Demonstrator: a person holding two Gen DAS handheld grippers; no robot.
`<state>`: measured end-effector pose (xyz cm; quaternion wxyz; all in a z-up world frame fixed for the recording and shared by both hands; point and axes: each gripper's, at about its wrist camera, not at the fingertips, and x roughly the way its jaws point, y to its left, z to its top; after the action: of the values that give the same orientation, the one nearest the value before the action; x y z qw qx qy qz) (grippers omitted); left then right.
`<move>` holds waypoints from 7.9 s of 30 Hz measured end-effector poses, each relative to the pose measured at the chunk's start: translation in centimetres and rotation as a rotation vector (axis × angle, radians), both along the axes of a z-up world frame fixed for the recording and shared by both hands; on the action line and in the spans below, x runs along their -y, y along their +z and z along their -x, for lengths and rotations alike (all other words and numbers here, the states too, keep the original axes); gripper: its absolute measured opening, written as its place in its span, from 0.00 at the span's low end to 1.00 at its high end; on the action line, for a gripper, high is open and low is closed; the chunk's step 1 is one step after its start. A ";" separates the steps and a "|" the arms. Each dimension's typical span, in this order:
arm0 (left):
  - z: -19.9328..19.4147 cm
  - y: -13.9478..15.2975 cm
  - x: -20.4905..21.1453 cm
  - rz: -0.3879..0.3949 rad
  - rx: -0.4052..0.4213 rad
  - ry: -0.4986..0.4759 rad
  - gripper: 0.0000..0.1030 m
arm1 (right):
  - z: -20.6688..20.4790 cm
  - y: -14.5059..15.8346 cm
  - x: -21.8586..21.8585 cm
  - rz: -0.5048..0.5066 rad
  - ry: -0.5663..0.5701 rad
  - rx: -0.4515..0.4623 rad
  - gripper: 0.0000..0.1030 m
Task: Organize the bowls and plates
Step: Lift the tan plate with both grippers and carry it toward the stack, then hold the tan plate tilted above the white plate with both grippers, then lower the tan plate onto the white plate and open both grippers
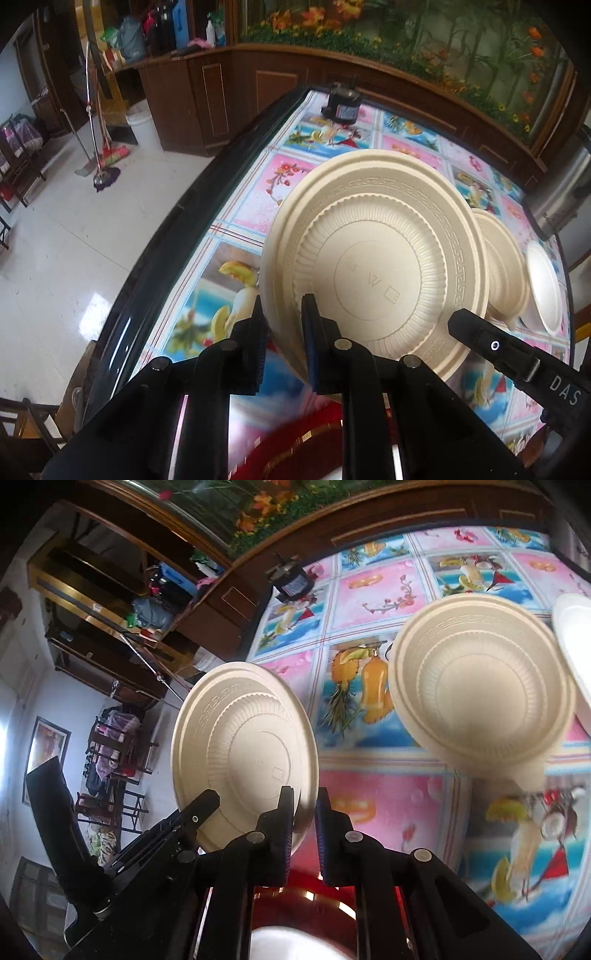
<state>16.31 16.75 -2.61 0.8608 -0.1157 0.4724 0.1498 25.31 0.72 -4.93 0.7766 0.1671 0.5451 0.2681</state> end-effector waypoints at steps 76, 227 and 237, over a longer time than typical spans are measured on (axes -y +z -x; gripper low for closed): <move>17.9 1.1 8.6 -0.002 0.149 -0.056 0.15 | 19.9 2.7 10.7 -0.023 0.012 0.184 0.11; 15.8 -1.6 6.0 0.079 0.025 -0.020 0.18 | 16.9 -0.4 8.4 -0.037 0.045 0.031 0.15; 16.2 -0.2 5.2 0.127 0.072 0.002 0.56 | 16.9 0.7 9.5 -0.085 0.017 0.046 0.41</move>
<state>0.10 11.54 -2.85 0.8680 -0.1760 0.4495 0.1161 8.42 -8.75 -4.19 0.7788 0.1891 0.5165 0.3016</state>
